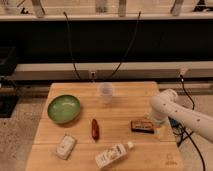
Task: Place the eraser in the ceramic cup
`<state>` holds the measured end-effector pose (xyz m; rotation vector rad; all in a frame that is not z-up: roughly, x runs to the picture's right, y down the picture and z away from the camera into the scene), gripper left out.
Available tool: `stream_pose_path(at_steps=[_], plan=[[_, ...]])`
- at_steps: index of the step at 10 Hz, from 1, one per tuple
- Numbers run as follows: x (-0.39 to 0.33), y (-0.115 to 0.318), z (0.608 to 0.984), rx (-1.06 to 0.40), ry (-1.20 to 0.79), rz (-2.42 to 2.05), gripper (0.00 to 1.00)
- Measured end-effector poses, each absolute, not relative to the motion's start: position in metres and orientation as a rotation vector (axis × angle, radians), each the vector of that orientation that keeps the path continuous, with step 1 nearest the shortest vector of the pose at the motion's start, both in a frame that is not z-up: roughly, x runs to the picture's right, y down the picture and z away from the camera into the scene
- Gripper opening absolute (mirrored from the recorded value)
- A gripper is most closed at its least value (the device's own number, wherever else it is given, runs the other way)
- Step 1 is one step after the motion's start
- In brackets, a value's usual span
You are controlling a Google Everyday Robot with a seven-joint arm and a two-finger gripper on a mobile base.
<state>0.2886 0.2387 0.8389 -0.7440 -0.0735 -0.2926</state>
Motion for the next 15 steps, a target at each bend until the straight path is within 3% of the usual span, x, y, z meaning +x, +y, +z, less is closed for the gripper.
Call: stream_pose_path(at_steps=[10,15], plan=[[0.289,0.239,0.839,-0.744,-0.073,-0.294,0.8],[0.266,0.229,0.804,-0.753,-0.164,-0.302,0.8]])
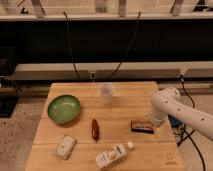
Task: Place the eraser in the ceramic cup
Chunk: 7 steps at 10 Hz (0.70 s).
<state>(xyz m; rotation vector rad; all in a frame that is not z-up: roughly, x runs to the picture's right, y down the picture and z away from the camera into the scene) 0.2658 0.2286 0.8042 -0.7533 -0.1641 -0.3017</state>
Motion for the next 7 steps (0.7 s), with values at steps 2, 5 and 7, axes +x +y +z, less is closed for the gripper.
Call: stream_pose_path(at_steps=[2,5,7], plan=[[0.2624,0.2287,0.7999,-0.753,-0.181,-0.303,0.8],[0.2581,0.2339,0.8035,-0.743,-0.203,-0.309,0.8],[0.2554,0.2342,0.8061,-0.721,-0.219,-0.311,0.8]])
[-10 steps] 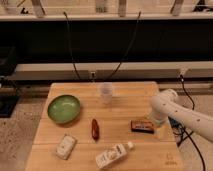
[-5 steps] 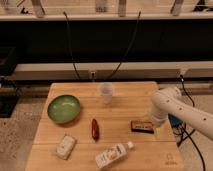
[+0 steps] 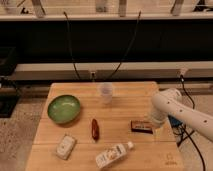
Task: Place the eraser in the ceramic cup
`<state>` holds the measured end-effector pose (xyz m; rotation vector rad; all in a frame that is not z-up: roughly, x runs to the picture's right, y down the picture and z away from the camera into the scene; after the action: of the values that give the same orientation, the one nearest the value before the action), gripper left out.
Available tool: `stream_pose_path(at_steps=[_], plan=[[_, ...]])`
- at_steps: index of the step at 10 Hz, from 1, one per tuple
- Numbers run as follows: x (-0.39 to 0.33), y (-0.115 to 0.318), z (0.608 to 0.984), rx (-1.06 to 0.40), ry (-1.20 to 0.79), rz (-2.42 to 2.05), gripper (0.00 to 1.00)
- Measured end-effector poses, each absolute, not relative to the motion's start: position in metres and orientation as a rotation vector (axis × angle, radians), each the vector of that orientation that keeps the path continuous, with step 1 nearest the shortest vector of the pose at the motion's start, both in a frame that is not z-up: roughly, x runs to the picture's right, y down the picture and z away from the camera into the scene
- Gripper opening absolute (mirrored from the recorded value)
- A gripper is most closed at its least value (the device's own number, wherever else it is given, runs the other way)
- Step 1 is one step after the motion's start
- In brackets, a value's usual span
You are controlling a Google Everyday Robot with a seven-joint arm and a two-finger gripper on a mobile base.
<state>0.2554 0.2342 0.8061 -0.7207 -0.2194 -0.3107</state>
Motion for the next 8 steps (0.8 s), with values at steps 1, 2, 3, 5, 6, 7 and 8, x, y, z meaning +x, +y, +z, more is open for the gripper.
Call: stream_pose_path(at_steps=[1,2,3,5,6,7,8], plan=[[0.2547,0.2346,0.8072,-0.716,-0.223,-0.311,0.8],[0.2541,0.235,0.8086,-0.71,-0.226,-0.31,0.8],[0.2533,0.236,0.8088,-0.709,-0.226,-0.313,0.8],[0.2516,0.2384,0.8091,-0.71,-0.225,-0.317,0.79],[0.251,0.2392,0.8091,-0.712,-0.223,-0.319,0.75],[0.2497,0.2398,0.8091,-0.713,-0.224,-0.323,0.64],[0.2491,0.2401,0.8089,-0.715,-0.225,-0.327,0.56]])
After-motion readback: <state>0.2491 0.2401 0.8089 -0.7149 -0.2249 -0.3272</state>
